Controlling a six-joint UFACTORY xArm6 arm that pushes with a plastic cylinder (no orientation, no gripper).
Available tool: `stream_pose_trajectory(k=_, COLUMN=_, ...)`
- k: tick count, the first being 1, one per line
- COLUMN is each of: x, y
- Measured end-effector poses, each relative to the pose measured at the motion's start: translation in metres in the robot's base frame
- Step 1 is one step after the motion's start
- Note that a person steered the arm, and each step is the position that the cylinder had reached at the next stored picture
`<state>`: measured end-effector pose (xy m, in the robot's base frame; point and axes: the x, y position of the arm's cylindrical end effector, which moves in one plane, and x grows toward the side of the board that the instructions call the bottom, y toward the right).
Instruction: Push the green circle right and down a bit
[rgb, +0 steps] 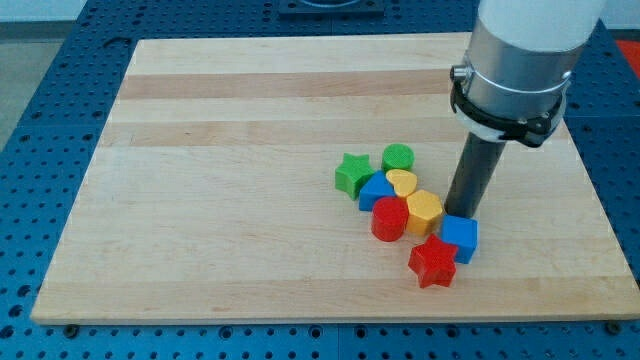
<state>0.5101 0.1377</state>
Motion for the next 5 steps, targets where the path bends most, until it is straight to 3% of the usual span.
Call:
stream_pose_trajectory(k=2, x=0.032, y=0.0)
stream_pose_trajectory(k=3, x=0.026, y=0.008)
stream_pose_trajectory(k=5, x=-0.047, y=0.035)
